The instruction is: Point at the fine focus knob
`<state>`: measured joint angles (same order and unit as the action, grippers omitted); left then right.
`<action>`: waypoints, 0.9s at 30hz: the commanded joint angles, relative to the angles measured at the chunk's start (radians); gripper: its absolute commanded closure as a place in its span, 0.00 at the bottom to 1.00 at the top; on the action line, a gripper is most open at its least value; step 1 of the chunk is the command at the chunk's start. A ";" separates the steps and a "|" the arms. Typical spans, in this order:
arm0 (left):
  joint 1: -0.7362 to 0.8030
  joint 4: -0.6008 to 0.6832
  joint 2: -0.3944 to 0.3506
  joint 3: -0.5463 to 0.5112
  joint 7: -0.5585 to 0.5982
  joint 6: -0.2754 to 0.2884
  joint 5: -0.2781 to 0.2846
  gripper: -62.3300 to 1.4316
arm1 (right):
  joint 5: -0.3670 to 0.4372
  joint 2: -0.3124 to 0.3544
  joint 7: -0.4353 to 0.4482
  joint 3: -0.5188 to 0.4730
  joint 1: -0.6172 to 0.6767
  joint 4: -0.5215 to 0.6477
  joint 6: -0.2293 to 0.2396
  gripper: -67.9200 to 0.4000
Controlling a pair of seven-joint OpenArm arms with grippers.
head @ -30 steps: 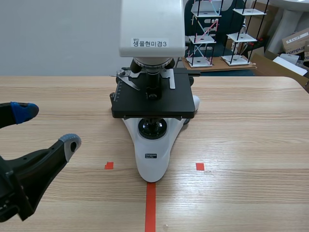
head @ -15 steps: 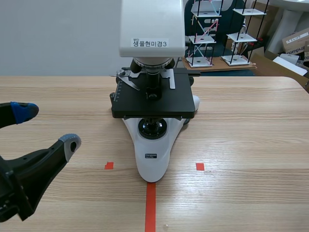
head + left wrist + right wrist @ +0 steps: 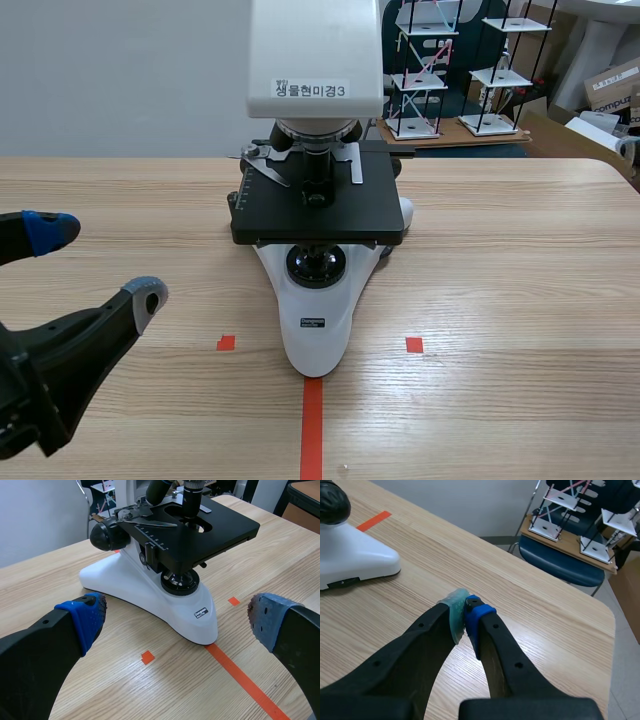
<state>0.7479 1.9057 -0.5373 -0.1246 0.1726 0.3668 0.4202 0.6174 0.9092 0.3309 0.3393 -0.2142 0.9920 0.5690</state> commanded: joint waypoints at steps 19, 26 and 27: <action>-0.003 0.020 0.005 0.001 0.011 -0.005 0.006 0.04 | -0.005 -0.138 -0.015 0.299 -0.334 -0.154 0.002 0.98; -0.003 0.020 0.005 0.001 0.010 -0.005 0.006 0.04 | -0.012 -0.171 -0.030 0.404 -0.415 -0.168 0.001 0.98; -0.003 0.020 0.005 0.001 0.011 -0.005 0.006 0.04 | -0.012 -0.173 -0.030 0.408 -0.420 -0.171 0.001 0.98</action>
<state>0.7479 1.9057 -0.5373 -0.1246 0.1684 0.3668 0.4202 0.5919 0.7254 0.2867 0.7605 -0.6102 0.8162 0.5694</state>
